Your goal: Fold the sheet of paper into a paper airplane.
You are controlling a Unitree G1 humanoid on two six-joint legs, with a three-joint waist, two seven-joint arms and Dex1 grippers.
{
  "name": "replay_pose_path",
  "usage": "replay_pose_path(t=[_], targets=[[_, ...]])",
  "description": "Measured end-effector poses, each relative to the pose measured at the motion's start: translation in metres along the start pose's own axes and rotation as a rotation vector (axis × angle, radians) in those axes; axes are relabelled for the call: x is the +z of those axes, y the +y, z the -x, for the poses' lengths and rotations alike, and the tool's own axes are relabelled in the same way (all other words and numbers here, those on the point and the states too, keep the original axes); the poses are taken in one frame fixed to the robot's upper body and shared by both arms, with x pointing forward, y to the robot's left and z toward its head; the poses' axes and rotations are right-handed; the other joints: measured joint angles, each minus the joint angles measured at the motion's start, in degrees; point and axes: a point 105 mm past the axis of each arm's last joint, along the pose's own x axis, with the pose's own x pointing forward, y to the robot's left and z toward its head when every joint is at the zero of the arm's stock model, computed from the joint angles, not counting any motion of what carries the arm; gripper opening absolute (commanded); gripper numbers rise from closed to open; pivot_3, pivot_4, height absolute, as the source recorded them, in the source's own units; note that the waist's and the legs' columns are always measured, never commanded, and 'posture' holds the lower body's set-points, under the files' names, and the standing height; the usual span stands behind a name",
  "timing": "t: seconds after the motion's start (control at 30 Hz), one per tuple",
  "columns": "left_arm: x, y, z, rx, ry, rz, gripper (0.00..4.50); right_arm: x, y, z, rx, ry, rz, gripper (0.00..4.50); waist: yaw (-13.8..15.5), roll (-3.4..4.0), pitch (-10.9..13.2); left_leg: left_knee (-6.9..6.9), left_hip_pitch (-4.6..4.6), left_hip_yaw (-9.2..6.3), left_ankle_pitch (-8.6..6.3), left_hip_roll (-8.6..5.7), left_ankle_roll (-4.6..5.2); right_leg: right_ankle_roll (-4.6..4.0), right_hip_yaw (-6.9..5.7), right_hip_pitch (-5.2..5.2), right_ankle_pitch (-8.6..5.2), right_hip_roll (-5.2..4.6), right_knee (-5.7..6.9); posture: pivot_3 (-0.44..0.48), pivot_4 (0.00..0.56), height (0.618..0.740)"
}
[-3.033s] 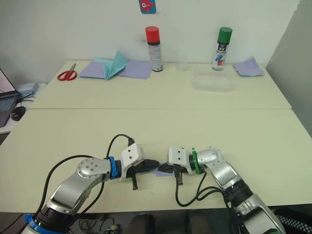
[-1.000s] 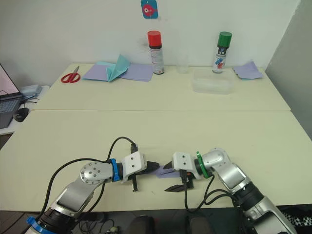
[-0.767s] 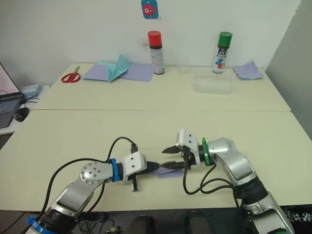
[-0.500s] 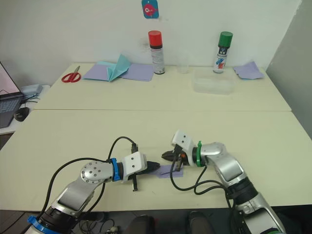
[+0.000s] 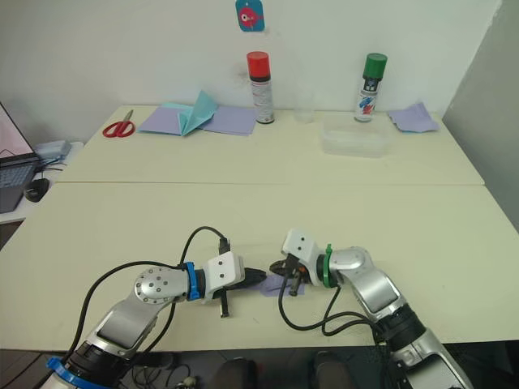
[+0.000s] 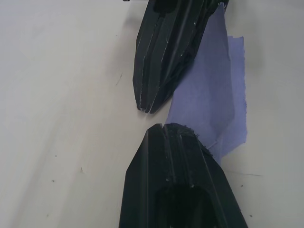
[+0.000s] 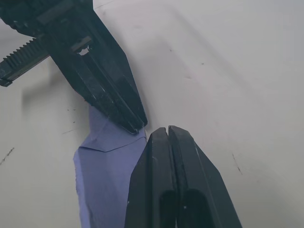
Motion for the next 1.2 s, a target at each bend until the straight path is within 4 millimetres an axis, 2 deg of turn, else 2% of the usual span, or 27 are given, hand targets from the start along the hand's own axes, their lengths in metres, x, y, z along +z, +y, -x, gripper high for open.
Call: replay_pose_path(t=[0.17, 0.57, 0.73, 1.2], targets=[[0.0, 0.0, 0.0, 0.001, 0.0, 0.0, 0.0, 0.0, 0.008, -0.003, 0.026, -0.025, -0.026, 0.02, 0.0, 0.0, 0.0, 0.0, 0.0, -0.02, 0.0, 0.0, 0.0, 0.0, -0.02, 0.0, 0.0, 0.01, 0.0, 0.0, 0.15, 0.74], [-0.001, 0.001, -0.001, -0.002, 0.004, 0.0, 0.0, -0.002, 0.007, -0.003, 0.019, 0.044, 0.087, 0.02, 0.01, 0.01, -0.05, 0.0, 0.05, -0.03, 0.0, 0.0, 0.0, 0.0, -0.02, 0.02, 0.0, 0.0, 0.0, 0.0, 0.15, 0.74], [-0.001, 0.001, -0.001, -0.004, 0.003, 0.0, 0.0, -0.005, 0.006, 0.0, 0.015, 0.068, 0.083, 0.02, 0.03, 0.0, -0.11, 0.0, 0.07, -0.02, 0.0, 0.02, 0.0, 0.0, 0.0, 0.04, 0.0, -0.01, 0.0, 0.0, 0.15, 0.74], [-0.001, 0.0, -0.001, -0.006, 0.0, -0.003, 0.0, -0.022, 0.003, 0.032, -0.054, 0.123, 0.053, 0.02, 0.06, -0.09, -0.2, -0.01, 0.08, -0.02, 0.0, 0.03, 0.0, -0.02, 0.01, 0.06, -0.03, -0.1, -0.06, 0.0, 0.15, 0.74]])
